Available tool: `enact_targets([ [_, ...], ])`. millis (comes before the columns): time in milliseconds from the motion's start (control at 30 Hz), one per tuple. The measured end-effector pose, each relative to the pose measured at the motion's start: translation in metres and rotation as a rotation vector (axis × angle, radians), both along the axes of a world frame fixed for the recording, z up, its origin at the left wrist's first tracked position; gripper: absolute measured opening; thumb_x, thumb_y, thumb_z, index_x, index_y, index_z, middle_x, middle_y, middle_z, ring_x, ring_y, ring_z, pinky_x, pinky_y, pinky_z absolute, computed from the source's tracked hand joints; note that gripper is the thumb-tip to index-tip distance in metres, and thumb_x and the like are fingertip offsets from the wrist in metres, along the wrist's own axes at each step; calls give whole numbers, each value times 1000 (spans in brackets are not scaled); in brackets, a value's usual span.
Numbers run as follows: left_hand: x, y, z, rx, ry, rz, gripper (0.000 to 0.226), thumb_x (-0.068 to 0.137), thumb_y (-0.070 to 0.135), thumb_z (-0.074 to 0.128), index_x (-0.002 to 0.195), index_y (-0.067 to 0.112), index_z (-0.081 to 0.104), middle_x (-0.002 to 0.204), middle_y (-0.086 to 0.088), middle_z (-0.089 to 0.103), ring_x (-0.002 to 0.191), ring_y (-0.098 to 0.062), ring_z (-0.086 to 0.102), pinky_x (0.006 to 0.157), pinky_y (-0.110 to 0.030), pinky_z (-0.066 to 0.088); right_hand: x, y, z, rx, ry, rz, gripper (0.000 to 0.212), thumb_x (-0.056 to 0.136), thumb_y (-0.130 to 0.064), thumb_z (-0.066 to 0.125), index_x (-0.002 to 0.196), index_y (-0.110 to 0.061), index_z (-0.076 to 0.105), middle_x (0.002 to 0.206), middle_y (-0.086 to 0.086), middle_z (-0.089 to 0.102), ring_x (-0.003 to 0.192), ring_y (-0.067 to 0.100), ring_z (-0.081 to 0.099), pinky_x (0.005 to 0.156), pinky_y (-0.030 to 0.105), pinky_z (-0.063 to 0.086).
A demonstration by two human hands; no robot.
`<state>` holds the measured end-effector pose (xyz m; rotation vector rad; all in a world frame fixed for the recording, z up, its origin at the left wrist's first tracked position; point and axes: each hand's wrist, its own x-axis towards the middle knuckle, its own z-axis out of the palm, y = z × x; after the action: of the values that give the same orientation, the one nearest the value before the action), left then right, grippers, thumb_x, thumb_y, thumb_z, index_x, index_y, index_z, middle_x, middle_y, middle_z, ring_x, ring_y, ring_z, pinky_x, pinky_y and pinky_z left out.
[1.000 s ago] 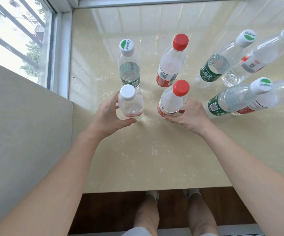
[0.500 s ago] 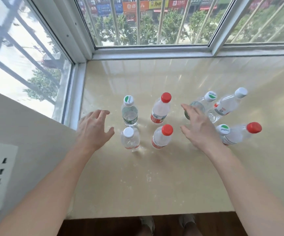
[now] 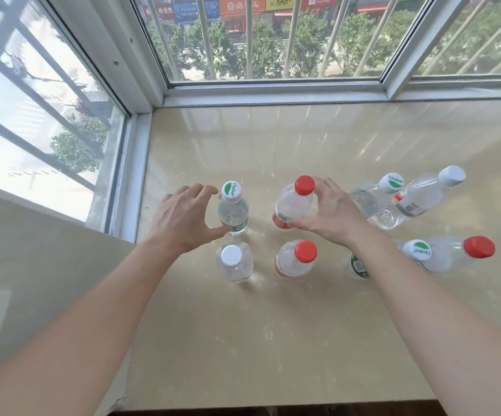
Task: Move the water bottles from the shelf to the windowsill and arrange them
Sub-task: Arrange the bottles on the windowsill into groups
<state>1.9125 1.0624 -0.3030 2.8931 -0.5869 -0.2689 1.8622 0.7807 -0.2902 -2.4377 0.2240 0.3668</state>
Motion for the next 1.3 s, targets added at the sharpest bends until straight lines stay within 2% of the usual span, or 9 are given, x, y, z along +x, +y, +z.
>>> enact_targets([
  [100, 4, -5, 0, -91, 60, 54, 78, 63, 71, 71, 126, 30, 49, 121, 12, 59, 111, -17, 56, 79, -35, 44, 8, 8, 4, 133, -40, -60, 62, 69, -30, 87, 123, -25, 57, 126, -5, 56, 120, 11, 49, 102, 28, 39],
  [167, 6, -9, -1, -166, 128, 100, 73, 61, 70, 75, 119, 35, 48, 120, 18, 56, 107, -12, 57, 72, -31, 40, 11, 11, 3, 152, -56, -76, 65, 68, -26, 89, 125, -22, 59, 127, -5, 59, 120, 12, 51, 103, 29, 41],
  [333, 11, -14, -10, -364, 248, 99, 57, 63, 56, 81, 106, 33, 50, 106, 19, 56, 94, -6, 61, 74, -32, 50, 15, 13, -6, 186, -50, -106, 47, 68, -26, 87, 109, -22, 63, 108, -6, 66, 102, 16, 60, 90, 31, 49],
  [500, 15, -10, -14, -477, 326, 102, 55, 66, 44, 84, 107, 37, 49, 110, 19, 57, 96, -5, 63, 79, -35, 57, 12, 13, -14, 194, -48, -114, 49, 65, -29, 89, 107, -23, 63, 107, -7, 67, 98, 13, 60, 82, 24, 46],
  [667, 17, -9, -13, -543, 370, 80, 53, 69, 30, 85, 106, 37, 48, 102, 24, 54, 95, 8, 57, 77, -22, 57, 6, 9, -23, 234, -11, -110, 62, 65, -35, 90, 116, -38, 55, 111, -16, 64, 105, 12, 62, 89, 26, 48],
  [800, 16, -6, -16, -595, 378, 69, 58, 72, 22, 83, 118, 34, 51, 110, 16, 55, 97, 8, 56, 70, -12, 55, 3, 10, -25, 243, -67, -108, 53, 75, -32, 85, 121, -31, 58, 110, -16, 64, 102, 13, 61, 79, 8, 42],
  [1033, 15, -5, -22, -663, 402, 74, 61, 74, 14, 82, 126, 28, 53, 118, 10, 55, 102, 4, 57, 69, -10, 53, 3, 17, -33, 192, -145, -120, 51, 67, -47, 87, 104, -28, 57, 102, -8, 68, 97, 19, 62, 85, 34, 50],
  [1200, 16, -5, -23, -688, 433, 90, 61, 75, 15, 81, 128, 28, 53, 122, 12, 55, 105, 10, 54, 72, -9, 53, 5, 16, -39, 169, -132, -132, 61, 62, -57, 85, 102, -28, 50, 98, -5, 66, 97, 24, 60, 85, 39, 51],
  [1300, 17, -5, -24, -678, 434, 87, 62, 75, 14, 81, 129, 27, 53, 123, 11, 55, 107, 4, 56, 75, -12, 55, 6, 16, -39, 162, -134, -116, 64, 60, -61, 84, 101, -28, 49, 98, -6, 65, 97, 24, 60, 85, 42, 51],
])
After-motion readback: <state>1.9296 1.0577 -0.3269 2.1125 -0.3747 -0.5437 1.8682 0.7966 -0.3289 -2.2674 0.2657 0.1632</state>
